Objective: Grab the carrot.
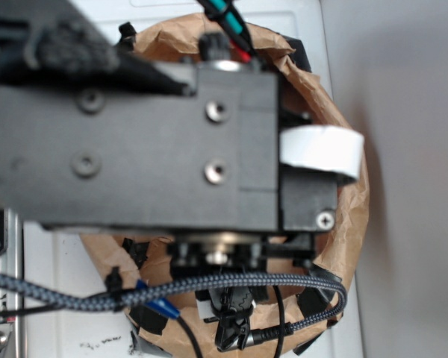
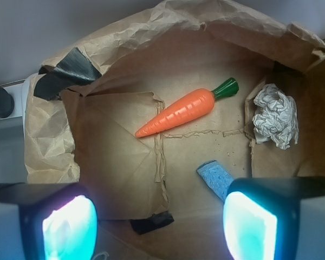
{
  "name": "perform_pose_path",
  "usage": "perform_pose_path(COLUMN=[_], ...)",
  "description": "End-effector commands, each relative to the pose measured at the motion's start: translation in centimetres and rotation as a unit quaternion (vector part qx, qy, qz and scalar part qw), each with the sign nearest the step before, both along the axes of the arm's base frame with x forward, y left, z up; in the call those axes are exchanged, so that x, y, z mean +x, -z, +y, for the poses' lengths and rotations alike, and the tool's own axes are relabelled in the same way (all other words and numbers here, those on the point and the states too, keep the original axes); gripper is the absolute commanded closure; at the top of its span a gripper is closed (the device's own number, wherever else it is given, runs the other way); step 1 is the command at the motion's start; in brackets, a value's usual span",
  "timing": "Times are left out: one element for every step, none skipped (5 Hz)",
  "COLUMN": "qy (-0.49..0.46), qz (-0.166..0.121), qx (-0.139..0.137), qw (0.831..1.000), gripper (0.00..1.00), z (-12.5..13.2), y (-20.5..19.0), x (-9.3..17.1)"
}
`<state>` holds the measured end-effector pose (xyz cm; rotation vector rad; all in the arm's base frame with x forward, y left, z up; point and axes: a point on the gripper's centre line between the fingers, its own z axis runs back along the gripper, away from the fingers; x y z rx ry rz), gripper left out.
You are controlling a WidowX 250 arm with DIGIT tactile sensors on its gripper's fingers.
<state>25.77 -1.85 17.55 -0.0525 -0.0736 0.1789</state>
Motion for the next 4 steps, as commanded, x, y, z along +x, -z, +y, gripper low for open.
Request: perform_pose_path(qy=[-0.071, -0.154, -0.184, -0.238], qz=[-0.031, -0.03, -0.016, 0.007], qx=[0.0, -0.023, -0.022, -0.054], qw=[0.997, 0.987, 0.982, 0.97], gripper=[0.0, 0.0, 0.0, 0.0], z=[2.2, 3.1, 4.2, 4.4], y=[4.8, 7.6, 9.9, 11.8], x=[2.9, 3.1, 3.2, 4.0])
